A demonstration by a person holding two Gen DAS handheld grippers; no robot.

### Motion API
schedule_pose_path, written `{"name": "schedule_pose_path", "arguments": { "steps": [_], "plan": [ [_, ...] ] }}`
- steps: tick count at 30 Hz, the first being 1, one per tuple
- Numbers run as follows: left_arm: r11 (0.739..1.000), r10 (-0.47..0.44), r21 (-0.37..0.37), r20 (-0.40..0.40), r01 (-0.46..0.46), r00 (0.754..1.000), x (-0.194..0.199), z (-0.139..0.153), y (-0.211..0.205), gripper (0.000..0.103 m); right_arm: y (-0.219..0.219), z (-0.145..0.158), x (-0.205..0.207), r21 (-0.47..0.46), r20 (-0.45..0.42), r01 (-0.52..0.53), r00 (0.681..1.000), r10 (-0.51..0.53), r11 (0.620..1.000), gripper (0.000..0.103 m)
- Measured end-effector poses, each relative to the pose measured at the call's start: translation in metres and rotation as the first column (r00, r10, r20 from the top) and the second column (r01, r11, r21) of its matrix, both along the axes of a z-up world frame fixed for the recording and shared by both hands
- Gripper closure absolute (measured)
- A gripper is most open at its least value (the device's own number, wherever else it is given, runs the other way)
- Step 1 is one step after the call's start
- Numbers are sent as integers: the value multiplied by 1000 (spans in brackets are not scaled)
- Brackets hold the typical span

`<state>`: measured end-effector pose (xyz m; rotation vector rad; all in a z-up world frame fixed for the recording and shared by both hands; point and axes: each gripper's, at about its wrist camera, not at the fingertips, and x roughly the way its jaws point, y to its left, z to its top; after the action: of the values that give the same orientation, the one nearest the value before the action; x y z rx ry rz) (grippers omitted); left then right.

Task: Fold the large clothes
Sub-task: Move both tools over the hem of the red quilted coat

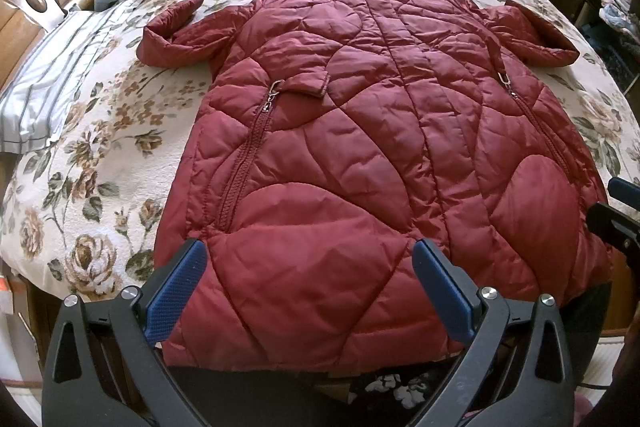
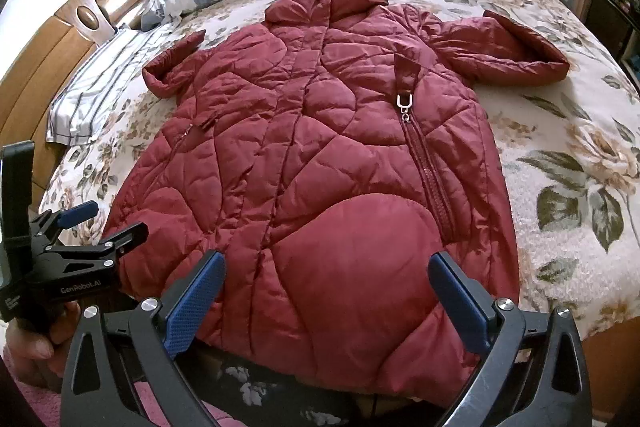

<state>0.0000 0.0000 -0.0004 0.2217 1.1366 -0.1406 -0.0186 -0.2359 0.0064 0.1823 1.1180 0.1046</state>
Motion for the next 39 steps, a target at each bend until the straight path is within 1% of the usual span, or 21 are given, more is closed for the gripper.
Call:
{"name": "schedule_pose_path", "arguments": {
  "steps": [1, 4, 8, 11, 12, 15, 16, 18, 21, 22, 23, 27, 30, 33, 34, 35, 39],
  "plan": [
    [1000, 0, 1, -2, 0, 1000, 0, 0, 0, 0, 0, 1, 2, 22, 6, 0, 1000, 0, 1000, 1],
    [1000, 0, 0, -5, 0, 1000, 0, 0, 0, 0, -2, 6, 6, 28, 9, 1, 1000, -1, 1000, 1],
    [1000, 8, -16, -12, -8, 1000, 8, -4, 7, 0, -4, 5, 8, -35, 7, 3, 1000, -3, 999, 1],
    [1000, 18, -19, -10, -18, 1000, 11, -5, 10, 0, -9, 2, 10, -52, 2, 13, 1000, -13, 999, 1],
    [1000, 22, -21, -11, -22, 1000, 13, -5, 11, 0, -11, 2, 12, -51, 3, 16, 1000, -16, 999, 1],
    [998, 30, -57, -33, -32, 999, 20, -7, 12, 0, -16, 2, 15, -73, 12, 25, 1000, -24, 997, 1],
    [997, 33, -66, -38, -35, 999, 22, -7, 13, 0, -20, 1, 17, -64, 13, 30, 999, -30, 997, 1],
    [997, 38, -74, -26, -40, 999, 25, -8, 14, 0, -26, 0, 21, -48, 14, 43, 999, -42, 998, 1],
    [996, 43, -80, -12, -44, 999, 30, -10, 15, 0, -34, 2, 25, -63, 23, 59, 998, -58, 996, 1],
    [995, 42, -94, -2, -42, 999, 32, -10, 16, 0, -38, 3, 27, -59, 28, 66, 998, -64, 996, 1],
    [995, 42, -86, 2, -41, 999, 33, -11, 15, 0, -42, 3, 29, -55, 46, 72, 997, -70, 996, 1],
    [995, 41, -93, -1, -41, 999, 43, -12, 16, 0, -61, 4, 41, -36, 57, 102, 993, -100, 994, 1],
    [996, 44, -77, 0, -44, 999, 53, -12, 16, 0, -81, 6, 50, -8, 69, 136, 988, -135, 991, 1],
    [997, 52, -63, 6, -52, 999, 64, -11, 16, 0, -105, 11, 61, 11, 104, 173, 979, -173, 985, 1],
    [997, 55, -62, 6, -55, 998, 68, -11, 17, 0, -116, 13, 67, 4, 114, 188, 976, -188, 982, 1],
    [997, 58, -56, 4, -57, 998, 72, -11, 17, 0, -121, 10, 73, 3, 98, 197, 976, -196, 980, 1],
    [996, 66, -58, -4, -67, 998, 86, -11, 16, 0, -158, 16, 97, -13, 131, 254, 959, -250, 967, 1]
  ]
}}
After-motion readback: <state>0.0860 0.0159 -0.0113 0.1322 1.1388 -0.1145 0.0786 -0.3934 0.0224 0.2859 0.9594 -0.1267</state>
